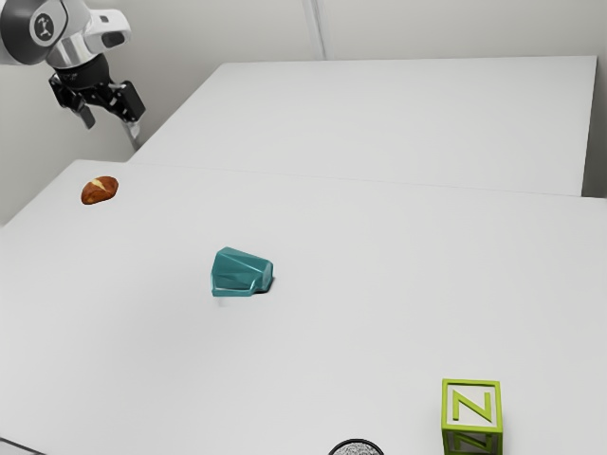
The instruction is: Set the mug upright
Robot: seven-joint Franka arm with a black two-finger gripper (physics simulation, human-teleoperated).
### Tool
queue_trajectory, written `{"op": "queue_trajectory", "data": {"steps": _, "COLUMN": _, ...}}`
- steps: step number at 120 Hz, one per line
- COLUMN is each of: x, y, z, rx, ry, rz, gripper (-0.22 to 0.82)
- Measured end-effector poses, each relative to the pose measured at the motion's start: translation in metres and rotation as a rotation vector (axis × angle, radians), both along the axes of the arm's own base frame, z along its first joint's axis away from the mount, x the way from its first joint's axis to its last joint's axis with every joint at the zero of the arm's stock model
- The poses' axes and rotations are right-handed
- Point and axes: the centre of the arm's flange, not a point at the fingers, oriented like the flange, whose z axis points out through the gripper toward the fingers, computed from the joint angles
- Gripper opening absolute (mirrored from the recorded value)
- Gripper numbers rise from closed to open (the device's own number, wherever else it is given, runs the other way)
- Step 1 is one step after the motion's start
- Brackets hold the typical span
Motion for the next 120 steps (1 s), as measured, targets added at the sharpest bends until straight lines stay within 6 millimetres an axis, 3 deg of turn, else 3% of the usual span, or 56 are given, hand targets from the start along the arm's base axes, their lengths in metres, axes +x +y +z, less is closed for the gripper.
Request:
{"op": "queue_trajectory", "data": {"steps": 26, "x": 0.004, "y": 0.004, "z": -0.012, "rx": -0.002, "ry": 0.002, "rz": -0.016, "gripper": 0.60}}
{"op": "queue_trajectory", "data": {"steps": 36, "x": 0.012, "y": 0.006, "z": -0.029, "rx": -0.005, "ry": 0.017, "rz": -0.022, "gripper": 0.60}}
{"op": "queue_trajectory", "data": {"steps": 68, "x": 0.025, "y": 0.024, "z": -0.139, "rx": -0.336, "ry": 0.131, "rz": 0.093, "gripper": 0.60}}
{"op": "queue_trajectory", "data": {"steps": 91, "x": 0.031, "y": 0.073, "z": -0.207, "rx": -0.524, "ry": 0.185, "rz": 0.255, "gripper": 0.60}}
{"op": "queue_trajectory", "data": {"steps": 120, "x": 0.043, "y": 0.070, "z": -0.276, "rx": -0.702, "ry": 0.250, "rz": 0.344, "gripper": 0.60}}
